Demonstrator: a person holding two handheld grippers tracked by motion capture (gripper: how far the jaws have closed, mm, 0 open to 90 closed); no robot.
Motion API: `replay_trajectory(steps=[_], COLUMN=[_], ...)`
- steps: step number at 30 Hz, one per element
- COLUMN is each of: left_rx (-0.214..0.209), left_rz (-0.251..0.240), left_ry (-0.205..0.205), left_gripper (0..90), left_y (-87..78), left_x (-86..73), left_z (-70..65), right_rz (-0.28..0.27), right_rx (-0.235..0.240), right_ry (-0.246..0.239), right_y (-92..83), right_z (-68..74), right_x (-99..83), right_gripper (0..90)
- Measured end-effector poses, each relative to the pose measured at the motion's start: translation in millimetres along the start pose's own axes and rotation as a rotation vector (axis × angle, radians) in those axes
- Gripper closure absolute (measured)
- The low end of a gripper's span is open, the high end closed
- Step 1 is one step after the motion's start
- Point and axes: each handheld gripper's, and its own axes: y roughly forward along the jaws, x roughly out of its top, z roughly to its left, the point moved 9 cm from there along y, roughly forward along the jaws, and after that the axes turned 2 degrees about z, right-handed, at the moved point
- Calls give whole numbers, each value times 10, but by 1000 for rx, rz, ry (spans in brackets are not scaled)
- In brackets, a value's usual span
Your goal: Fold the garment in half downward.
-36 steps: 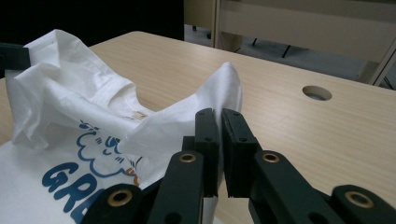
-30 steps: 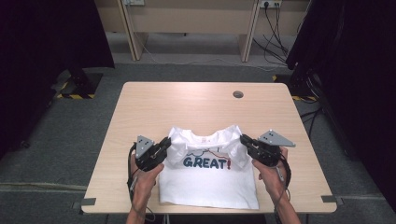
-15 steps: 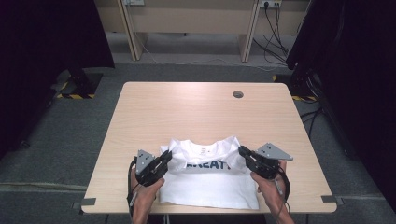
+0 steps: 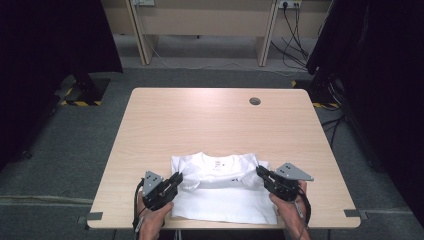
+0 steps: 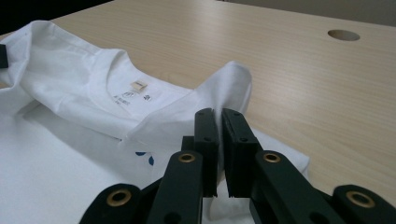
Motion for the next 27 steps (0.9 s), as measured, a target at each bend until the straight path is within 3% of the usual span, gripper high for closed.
replay_trajectory(steps=[15, 19, 27], left_rx=[13, -3, 4], left_rz=[7, 14, 25], left_ry=[-9, -21, -29], left_gripper=[807, 805, 790], left_y=[-90, -100, -120], left_x=[-104, -147, -226], left_z=[-35, -60, -60], right_rz=[-11, -2, 0], right_rx=[-16, -15, -26], right_ry=[37, 44, 75], right_y=[-130, -148, -163], right_z=[140, 157, 162], right_x=[-115, -182, -267], right_gripper=[845, 838, 812])
